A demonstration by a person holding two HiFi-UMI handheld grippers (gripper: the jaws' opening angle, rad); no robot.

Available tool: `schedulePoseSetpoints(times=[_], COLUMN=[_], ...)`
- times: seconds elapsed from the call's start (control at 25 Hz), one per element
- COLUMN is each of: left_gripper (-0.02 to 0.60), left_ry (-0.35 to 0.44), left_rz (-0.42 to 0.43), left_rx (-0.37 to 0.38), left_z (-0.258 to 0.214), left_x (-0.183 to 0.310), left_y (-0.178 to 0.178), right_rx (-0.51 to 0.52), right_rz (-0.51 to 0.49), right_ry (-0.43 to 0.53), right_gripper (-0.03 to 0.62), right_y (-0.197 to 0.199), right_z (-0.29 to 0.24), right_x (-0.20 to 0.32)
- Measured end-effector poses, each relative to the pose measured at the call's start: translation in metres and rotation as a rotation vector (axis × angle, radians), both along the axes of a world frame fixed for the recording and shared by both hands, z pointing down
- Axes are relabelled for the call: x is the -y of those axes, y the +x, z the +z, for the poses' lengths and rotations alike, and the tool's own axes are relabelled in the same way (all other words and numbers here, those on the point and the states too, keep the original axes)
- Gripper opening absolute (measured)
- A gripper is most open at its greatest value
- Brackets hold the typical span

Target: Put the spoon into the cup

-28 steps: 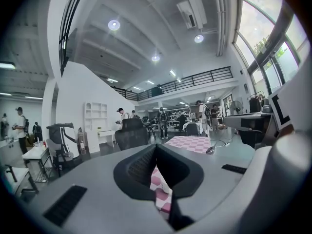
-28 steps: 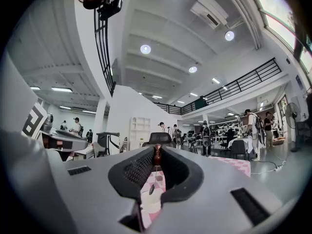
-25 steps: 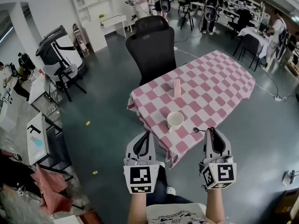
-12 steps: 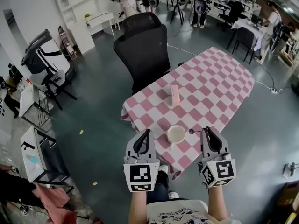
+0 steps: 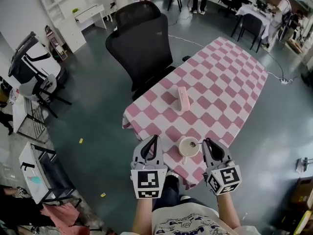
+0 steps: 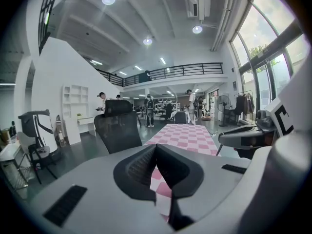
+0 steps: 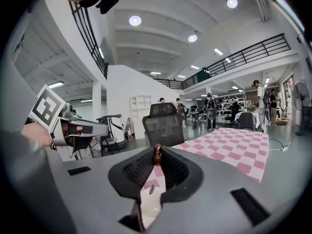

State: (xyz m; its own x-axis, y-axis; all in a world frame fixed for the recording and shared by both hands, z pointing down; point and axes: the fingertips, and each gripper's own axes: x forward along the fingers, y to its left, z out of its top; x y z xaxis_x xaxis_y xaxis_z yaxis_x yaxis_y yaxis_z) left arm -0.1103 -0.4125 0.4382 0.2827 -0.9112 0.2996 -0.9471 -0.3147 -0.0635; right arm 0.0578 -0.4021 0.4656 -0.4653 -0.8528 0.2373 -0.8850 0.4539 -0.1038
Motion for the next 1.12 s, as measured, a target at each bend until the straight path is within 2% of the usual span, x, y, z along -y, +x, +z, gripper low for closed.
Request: schedulePoseSetpoints(times=[0.24, 0.56, 1.12], left_gripper=[0.014, 0.014, 0.014], left_ry=[-0.079, -0.139, -0.219], left_rz=[0.056, 0.100, 0.101], left_rx=[0.010, 0.007, 0.025], left_z=[0.041, 0.076, 0.111], left_x=[0.028, 0.053, 0.061], left_y=[-0.002, 0.001, 0.006], right_rx=[-0.006, -0.007, 0.010], right_rz=[0.010, 0.008, -0.058], right_ry=[-0.091, -0.171, -0.295], right_gripper=[0.052, 0.052, 0.052], right_y=[-0.010, -0.013, -0.026], right_z=[0.041, 0.077, 0.124], right_x=[0.022, 0.041, 0.045])
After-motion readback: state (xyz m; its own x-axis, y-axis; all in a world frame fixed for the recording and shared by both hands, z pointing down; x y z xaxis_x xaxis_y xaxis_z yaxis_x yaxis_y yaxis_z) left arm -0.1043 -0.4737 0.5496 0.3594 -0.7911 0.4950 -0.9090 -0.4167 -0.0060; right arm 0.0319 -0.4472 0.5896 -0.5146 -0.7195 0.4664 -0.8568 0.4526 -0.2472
